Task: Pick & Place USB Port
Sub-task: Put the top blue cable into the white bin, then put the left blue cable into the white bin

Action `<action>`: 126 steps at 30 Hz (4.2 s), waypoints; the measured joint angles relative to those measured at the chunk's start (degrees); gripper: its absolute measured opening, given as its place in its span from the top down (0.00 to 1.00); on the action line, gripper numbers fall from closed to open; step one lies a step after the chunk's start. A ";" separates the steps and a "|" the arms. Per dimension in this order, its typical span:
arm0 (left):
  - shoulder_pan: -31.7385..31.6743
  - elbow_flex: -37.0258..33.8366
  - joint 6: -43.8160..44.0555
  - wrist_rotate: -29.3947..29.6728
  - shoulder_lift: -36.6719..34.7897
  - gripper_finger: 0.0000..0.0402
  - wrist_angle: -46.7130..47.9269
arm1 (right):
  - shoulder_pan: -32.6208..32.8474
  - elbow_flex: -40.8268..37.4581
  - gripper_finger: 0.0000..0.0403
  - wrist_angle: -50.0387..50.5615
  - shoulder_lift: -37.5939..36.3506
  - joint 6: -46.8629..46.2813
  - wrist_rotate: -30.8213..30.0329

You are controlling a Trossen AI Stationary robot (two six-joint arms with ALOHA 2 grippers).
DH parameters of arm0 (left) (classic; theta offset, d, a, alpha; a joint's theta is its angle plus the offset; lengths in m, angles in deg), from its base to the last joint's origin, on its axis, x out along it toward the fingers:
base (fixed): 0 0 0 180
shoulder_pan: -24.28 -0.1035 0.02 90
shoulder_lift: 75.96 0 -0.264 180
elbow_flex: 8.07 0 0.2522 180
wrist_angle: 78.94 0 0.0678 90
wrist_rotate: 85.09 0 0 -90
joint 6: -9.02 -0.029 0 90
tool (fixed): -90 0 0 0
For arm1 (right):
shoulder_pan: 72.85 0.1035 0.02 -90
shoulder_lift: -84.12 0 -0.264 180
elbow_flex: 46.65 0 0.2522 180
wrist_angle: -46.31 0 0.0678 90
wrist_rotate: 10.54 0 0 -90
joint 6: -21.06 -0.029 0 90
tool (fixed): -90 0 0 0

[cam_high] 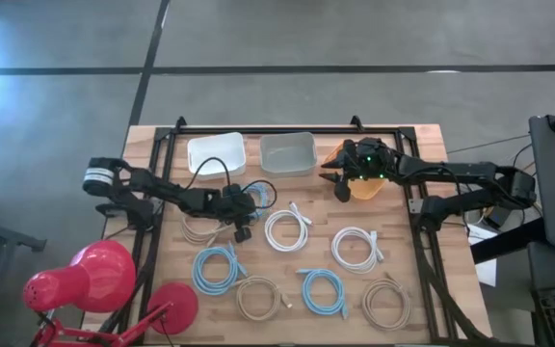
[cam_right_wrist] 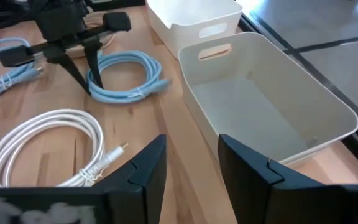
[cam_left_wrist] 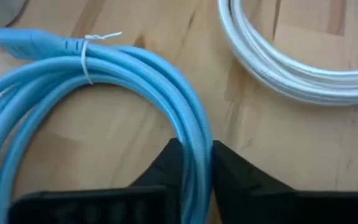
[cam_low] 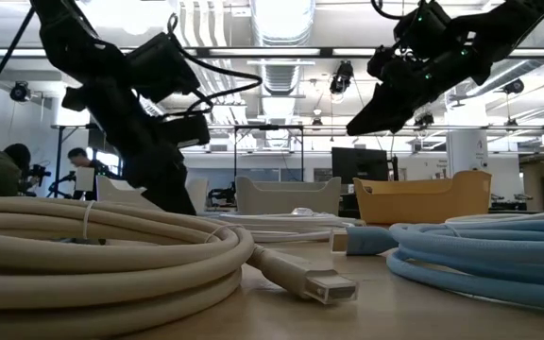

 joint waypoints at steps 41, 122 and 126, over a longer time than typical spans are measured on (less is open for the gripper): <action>-25.01 5.08 -25.68 26.08 -3.18 0.87 16.24 | 0.00 -0.09 0.71 -2.93 -0.07 1.35 -0.09; 23.68 9.28 13.59 -4.49 -1.54 0.84 38.16 | 0.13 -0.79 0.71 -2.23 -0.07 -3.22 -0.02; 23.60 9.20 15.16 -3.61 -4.30 0.96 36.98 | 0.13 -0.79 0.71 -2.22 -0.07 -3.22 -0.02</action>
